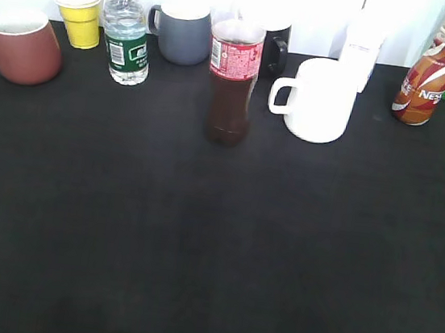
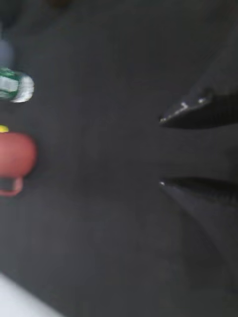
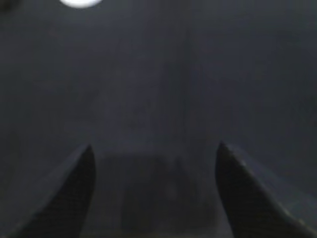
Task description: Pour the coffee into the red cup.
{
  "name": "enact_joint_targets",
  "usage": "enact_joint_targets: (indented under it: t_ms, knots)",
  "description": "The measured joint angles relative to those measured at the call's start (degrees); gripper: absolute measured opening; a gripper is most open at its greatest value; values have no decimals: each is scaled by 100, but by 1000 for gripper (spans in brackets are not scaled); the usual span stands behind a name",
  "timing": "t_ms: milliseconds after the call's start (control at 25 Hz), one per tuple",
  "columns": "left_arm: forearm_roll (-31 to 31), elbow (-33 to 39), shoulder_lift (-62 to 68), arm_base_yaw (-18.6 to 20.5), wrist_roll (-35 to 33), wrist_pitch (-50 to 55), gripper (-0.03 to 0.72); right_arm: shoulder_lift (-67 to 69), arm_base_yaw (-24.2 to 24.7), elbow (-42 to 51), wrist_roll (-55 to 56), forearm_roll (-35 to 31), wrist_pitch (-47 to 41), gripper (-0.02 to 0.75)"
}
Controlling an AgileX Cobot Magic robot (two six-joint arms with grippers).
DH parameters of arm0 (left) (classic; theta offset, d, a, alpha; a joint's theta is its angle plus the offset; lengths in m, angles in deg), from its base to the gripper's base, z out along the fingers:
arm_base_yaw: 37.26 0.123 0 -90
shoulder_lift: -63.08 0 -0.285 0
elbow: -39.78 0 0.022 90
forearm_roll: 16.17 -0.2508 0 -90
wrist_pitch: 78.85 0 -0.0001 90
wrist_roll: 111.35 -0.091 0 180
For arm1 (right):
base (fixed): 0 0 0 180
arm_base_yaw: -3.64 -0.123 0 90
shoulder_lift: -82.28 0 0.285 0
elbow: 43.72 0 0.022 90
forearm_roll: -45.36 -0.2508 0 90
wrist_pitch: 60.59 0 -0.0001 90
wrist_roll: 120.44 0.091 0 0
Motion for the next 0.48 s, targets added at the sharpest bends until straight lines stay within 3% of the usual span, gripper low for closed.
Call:
enact_joint_targets:
  t_ms: [480]
  knots:
    - [0, 13, -68, 4, 0, 0, 239, -430, 10, 0, 0, -19, 13, 589]
